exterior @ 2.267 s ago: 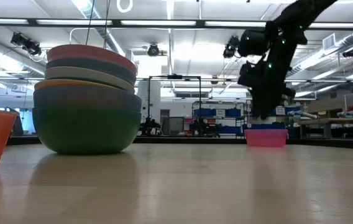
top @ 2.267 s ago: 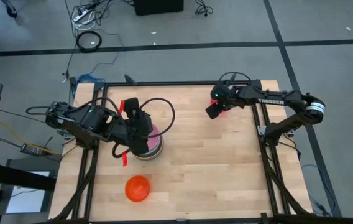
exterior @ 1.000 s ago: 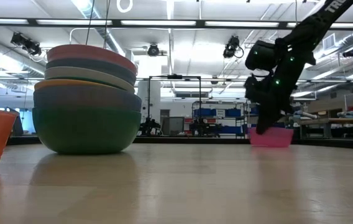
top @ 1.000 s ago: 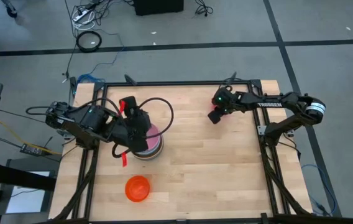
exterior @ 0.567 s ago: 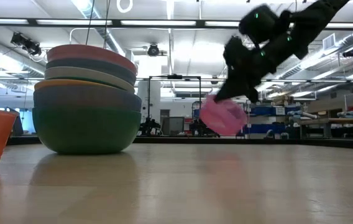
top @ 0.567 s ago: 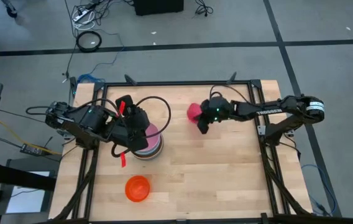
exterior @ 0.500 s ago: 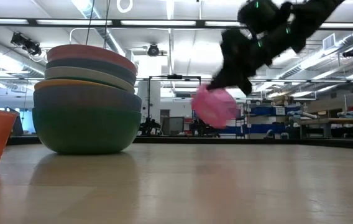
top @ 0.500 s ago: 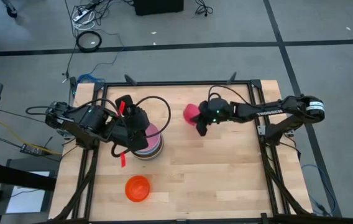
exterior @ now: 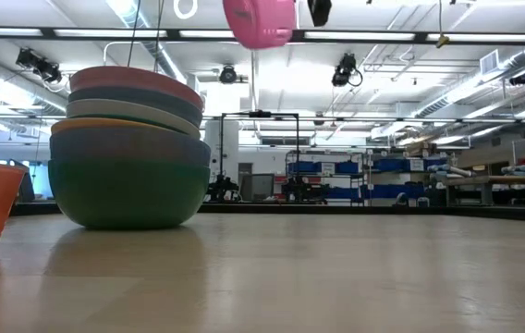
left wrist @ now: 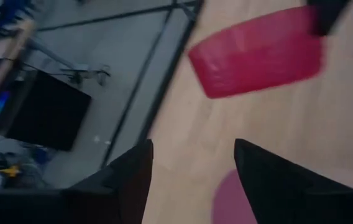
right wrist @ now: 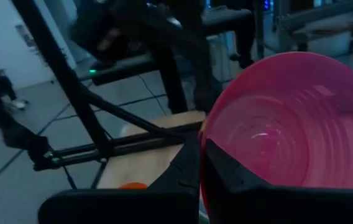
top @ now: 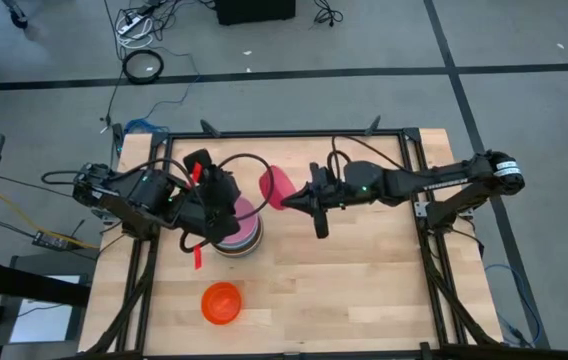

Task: Nest bowls inside each other
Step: Stack the light pink bowl on top of the pink bowl

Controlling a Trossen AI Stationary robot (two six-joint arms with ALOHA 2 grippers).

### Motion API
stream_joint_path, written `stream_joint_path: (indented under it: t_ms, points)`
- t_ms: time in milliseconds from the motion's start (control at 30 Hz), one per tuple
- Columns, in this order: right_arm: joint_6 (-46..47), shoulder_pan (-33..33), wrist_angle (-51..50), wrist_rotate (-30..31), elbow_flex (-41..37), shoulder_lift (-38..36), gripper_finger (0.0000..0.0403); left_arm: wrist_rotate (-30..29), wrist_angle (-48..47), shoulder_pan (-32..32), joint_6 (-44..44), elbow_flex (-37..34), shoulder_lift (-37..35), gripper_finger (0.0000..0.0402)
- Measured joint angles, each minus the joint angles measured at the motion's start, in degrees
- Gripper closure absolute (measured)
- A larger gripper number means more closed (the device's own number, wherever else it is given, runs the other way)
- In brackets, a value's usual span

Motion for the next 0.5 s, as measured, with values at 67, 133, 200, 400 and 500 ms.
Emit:
stream_joint_path:
  t_ms: [67, 133, 200, 400, 500]
  points:
    - [0.04, 0.64, 0.03, 0.03, 0.56, 0.0, 0.0402, -1.36, 0.0, 0.0, 0.61, 0.0, 0.0, 0.0175]
    - [0.3, 0.97, 0.25, 0.24, 0.64, 0.0, 0.0402, -1.46, 0.0, 0.06, 0.81, 0.0, 0.0, 0.0181]
    - [0.5, 1.28, 0.09, 1.18, 0.64, 0.02, 0.0402, -0.9, 0.25, 0.23, 0.86, -0.4, 0.0, 0.0185]
    - [0.51, 1.84, 0.09, 3.01, 0.64, 0.02, 0.0403, 4.34, 0.01, 0.35, -2.08, -9.0, 0.1, 0.0188]
    - [0.53, 1.74, -0.28, 3.49, 0.64, 0.02, 0.0403, 4.69, -0.14, -0.1, -4.29, -13.24, 0.07, 0.0188]
